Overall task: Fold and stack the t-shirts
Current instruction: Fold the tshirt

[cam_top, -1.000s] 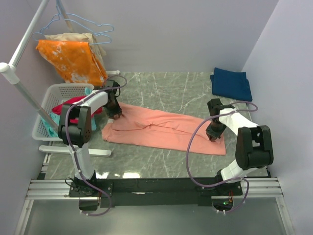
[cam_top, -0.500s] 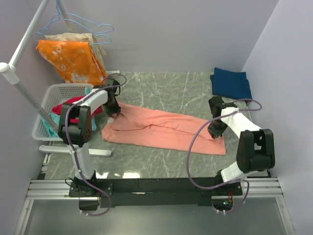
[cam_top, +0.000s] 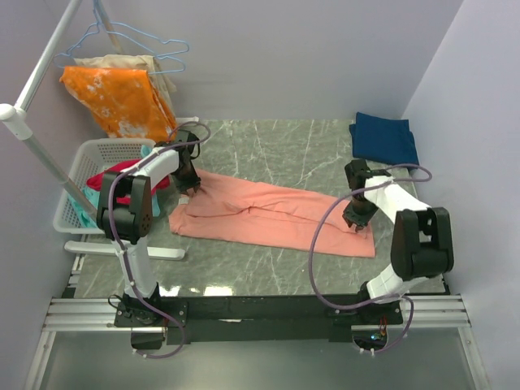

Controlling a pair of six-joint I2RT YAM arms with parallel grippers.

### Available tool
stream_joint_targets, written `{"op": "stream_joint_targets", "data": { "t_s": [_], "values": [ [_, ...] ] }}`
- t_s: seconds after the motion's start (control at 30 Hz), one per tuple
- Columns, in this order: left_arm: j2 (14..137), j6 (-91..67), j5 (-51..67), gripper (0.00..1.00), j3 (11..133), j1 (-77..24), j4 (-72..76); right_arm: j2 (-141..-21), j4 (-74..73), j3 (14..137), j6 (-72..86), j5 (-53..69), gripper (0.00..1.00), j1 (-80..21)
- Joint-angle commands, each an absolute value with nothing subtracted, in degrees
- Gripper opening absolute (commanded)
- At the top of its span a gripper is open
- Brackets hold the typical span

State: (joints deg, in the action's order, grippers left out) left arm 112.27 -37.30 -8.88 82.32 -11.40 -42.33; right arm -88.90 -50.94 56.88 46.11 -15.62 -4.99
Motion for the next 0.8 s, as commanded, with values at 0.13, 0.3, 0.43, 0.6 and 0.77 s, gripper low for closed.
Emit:
{"op": "stream_joint_targets", "data": {
  "t_s": [0.13,0.3,0.43,0.6,0.77],
  "values": [
    [111.97,-38.32,-11.07,0.35,83.23,-11.60,-43.24,-97.64,-49.75,60.90,48.51,-21.00,0.34,-2.64],
    [111.97,-38.32,-10.81,0.35,83.58,-11.51,-43.33,-96.16,-49.49,65.21,47.46,-20.40,0.33,-2.02],
    [111.97,-38.15,-10.37,0.34,84.46,-11.51,-43.33,-92.12,-48.87,66.18,46.85,-20.83,0.34,-1.93],
    [111.97,-38.23,-10.37,0.35,85.34,-11.60,-42.98,-96.15,-50.27,68.99,46.49,-21.45,0.35,-1.85],
    [113.99,-38.58,-10.63,0.35,86.31,-11.60,-43.24,-101.77,-48.78,69.43,46.85,-20.66,0.36,-1.41]
  ]
}}
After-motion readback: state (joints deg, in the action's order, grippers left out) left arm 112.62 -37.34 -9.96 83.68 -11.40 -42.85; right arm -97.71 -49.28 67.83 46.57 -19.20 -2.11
